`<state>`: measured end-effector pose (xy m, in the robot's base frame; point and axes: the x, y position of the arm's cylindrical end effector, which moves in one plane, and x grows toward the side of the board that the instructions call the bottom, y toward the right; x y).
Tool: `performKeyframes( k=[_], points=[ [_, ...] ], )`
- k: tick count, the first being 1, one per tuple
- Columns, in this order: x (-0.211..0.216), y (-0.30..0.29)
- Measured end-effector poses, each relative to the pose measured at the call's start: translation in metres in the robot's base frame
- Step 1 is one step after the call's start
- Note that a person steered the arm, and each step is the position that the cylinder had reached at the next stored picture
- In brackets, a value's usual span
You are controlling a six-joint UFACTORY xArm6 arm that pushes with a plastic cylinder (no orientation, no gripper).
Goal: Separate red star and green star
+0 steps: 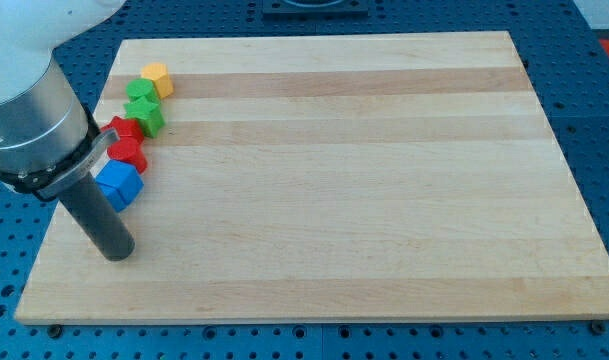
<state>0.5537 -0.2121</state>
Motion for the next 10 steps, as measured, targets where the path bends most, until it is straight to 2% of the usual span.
performKeyframes(
  k=[1,2,3,5,6,8,10],
  points=[
    [0.016,0.004],
    [0.041,-0.020],
    [0.038,-0.071],
    [0.013,-0.092],
    [-0.010,-0.089],
    [-0.096,-0.090],
    [-0.138,-0.086]
  ],
)
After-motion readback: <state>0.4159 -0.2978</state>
